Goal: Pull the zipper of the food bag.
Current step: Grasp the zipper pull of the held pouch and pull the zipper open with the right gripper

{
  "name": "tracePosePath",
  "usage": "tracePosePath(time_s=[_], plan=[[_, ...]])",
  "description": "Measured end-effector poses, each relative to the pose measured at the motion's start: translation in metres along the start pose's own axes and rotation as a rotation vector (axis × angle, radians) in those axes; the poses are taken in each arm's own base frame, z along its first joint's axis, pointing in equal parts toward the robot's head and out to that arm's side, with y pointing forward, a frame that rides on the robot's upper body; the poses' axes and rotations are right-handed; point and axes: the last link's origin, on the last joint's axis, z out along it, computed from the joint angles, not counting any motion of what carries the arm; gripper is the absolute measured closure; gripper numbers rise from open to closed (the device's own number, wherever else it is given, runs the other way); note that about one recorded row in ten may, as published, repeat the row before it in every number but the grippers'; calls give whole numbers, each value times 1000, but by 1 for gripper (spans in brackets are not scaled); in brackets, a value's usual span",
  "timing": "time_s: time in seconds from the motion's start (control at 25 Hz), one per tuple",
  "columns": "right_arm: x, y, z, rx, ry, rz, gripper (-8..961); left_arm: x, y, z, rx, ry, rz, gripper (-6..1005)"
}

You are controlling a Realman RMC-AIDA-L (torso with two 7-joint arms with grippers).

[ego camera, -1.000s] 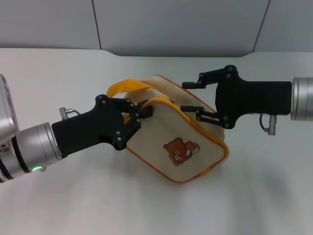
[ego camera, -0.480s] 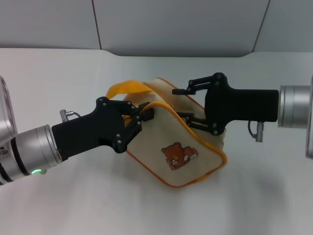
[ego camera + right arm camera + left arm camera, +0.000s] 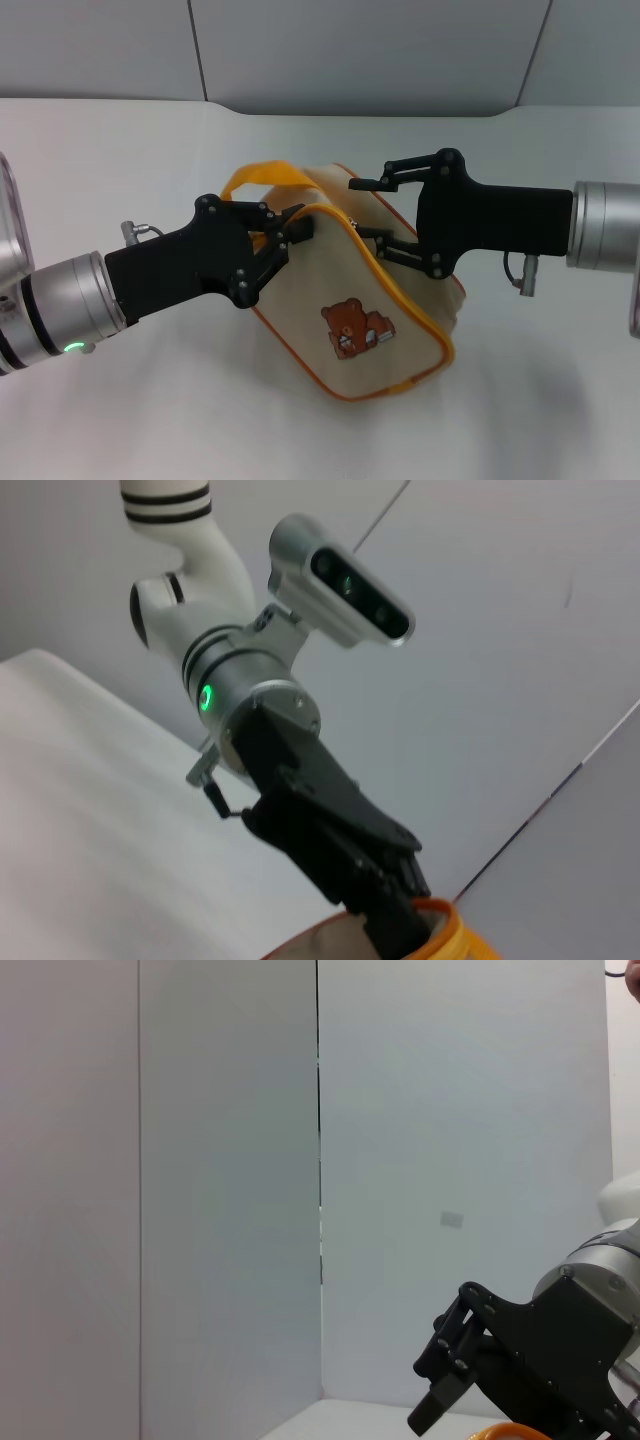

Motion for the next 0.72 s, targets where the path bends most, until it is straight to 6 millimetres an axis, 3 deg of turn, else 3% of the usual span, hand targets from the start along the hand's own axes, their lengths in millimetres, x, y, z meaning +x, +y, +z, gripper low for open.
tracePosePath(time_s=[0.48, 0.72], plan=[[3, 8, 11, -49, 24, -7, 734, -2, 2, -1, -2, 1, -9, 942], [6, 11, 6, -58, 45, -7, 927, -3, 1, -3, 22, 1, -14, 942]])
